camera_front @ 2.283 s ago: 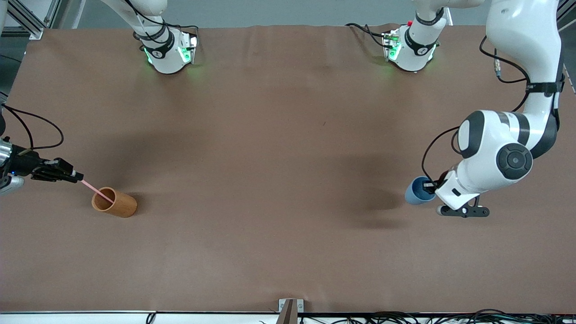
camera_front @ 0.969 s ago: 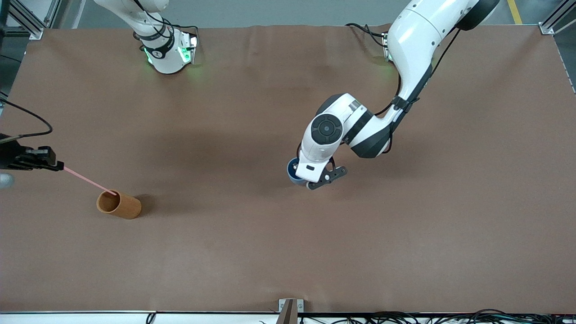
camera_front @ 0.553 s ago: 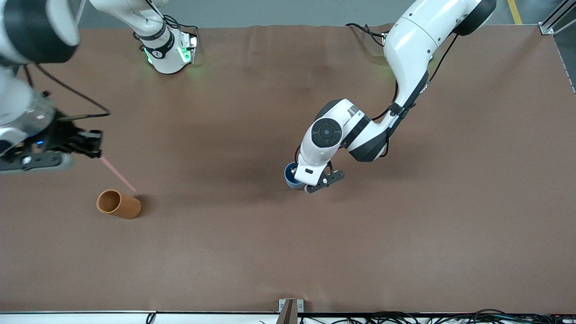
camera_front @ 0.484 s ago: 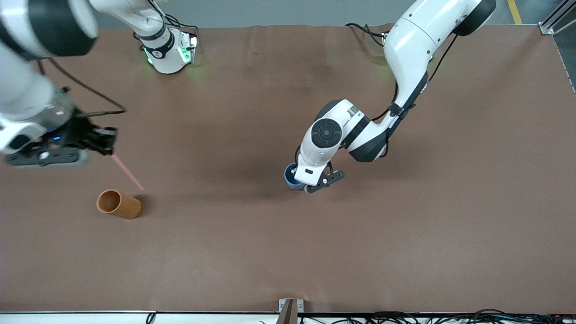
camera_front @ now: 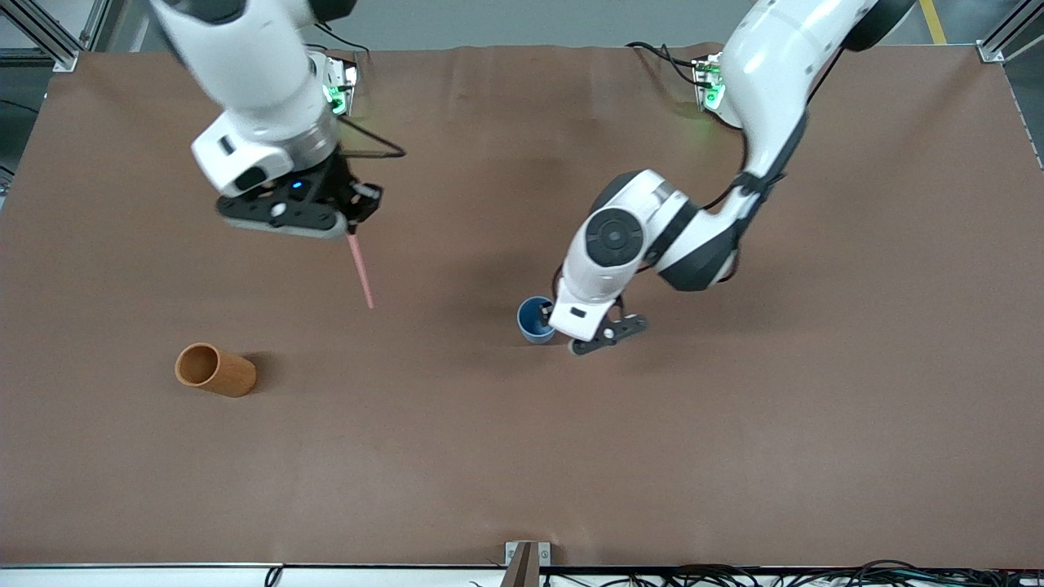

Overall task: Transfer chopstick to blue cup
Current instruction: 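Set the blue cup mid-table while the right gripper carries the chopstick over, then lower the pink chopstick into the blue cup with the right gripper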

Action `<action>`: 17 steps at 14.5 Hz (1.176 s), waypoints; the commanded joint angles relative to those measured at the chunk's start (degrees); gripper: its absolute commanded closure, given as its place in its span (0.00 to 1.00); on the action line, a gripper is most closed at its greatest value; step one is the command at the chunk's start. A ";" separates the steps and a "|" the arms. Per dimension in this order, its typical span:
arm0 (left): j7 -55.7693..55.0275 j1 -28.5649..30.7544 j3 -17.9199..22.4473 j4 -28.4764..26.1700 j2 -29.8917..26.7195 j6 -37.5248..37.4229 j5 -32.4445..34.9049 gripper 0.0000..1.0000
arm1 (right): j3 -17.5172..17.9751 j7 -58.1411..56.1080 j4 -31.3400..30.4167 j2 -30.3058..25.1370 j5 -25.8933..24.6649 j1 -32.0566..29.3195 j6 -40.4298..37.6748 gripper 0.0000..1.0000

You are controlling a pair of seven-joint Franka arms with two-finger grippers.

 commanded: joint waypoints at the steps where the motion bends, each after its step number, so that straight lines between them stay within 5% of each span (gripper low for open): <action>1: 10.32 4.70 1.15 -1.86 -9.36 -7.18 -0.06 0.00 | -0.28 9.57 0.99 0.48 -0.91 5.72 3.09 0.95; 3: 17.00 7.26 1.94 -1.86 -12.70 -9.65 -1.28 0.00 | -0.28 14.24 0.99 2.41 -0.73 8.80 6.69 0.95; 9: 40.29 7.97 17.92 -1.86 -21.93 -16.77 -10.07 0.00 | -0.28 18.66 0.90 8.30 -0.65 14.00 18.46 0.93; 13: 53.13 11.40 19.17 -1.77 -26.94 -22.21 -10.08 0.00 | -0.28 18.22 0.46 11.47 -1.08 16.19 24.64 0.93; 17: 53.34 11.40 19.08 -1.95 -30.38 -25.57 -10.16 0.00 | -0.28 18.13 0.37 14.28 -1.17 17.43 24.73 0.93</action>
